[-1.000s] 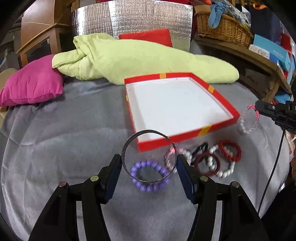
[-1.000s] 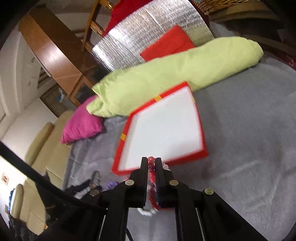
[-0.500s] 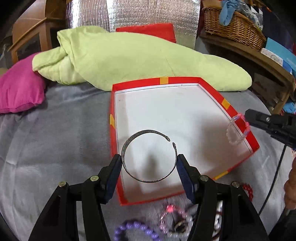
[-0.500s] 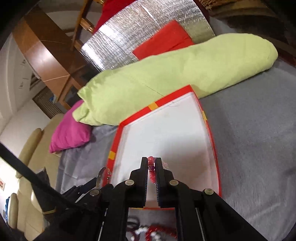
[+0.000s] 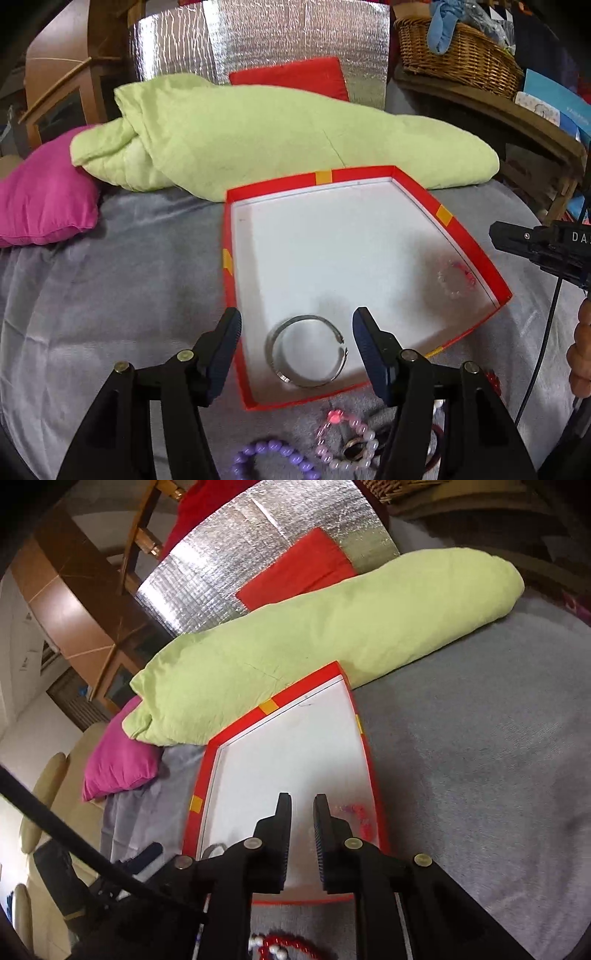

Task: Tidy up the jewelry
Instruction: 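Carry both bracelets into the red box and open both tools to release, then grasp the black hair tie with ring using the right tool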

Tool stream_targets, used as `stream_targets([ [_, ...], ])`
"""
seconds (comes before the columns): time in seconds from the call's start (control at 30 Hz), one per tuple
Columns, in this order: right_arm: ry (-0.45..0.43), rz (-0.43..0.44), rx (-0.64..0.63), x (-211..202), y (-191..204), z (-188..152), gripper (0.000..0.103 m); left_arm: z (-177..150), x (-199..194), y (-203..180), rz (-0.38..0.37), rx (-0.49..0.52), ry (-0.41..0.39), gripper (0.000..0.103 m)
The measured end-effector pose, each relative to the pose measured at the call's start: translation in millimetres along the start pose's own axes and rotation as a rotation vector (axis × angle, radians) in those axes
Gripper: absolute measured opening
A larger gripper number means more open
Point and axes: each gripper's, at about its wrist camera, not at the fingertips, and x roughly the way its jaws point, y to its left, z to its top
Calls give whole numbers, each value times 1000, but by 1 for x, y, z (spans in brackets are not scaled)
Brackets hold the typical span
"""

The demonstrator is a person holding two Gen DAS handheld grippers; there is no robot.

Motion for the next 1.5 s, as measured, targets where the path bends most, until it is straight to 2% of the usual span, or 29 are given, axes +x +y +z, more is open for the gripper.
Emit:
stream_targets([
  [0.17,38,-3,-33,-17,1,-11,16,-15,-14,9,50,3,17,64],
  [0.37,156,49,-84,-22,11,-35,18,-37,-25,20,79,-25,78,64],
  [0.7,338,112,-248,7,52,-72,20,-59,-38,17,71,46,120,64],
  [0.77,355,108,-265,13,58,-76,27,-61,-36,19,73,52,136,64],
  [0.83,361,109,-281,19,63,-78,43,-62,-34,23,74,50,152,64],
  [0.93,372,117,-305,27,72,-81,47,-63,-34,27,71,44,164,64],
  [1.2,400,75,-400,54,88,-94,46,-65,-40,29,25,53,164,64],
  [1.23,399,66,-409,57,89,-95,34,-66,-40,27,10,58,169,64],
  [1.27,396,55,-418,59,89,-95,27,-67,-40,26,-2,60,173,64],
  [1.33,388,44,-417,60,88,-95,19,-69,-40,23,-31,64,181,64],
  [1.5,302,63,-397,40,82,-81,16,-72,-42,12,-80,97,191,64],
])
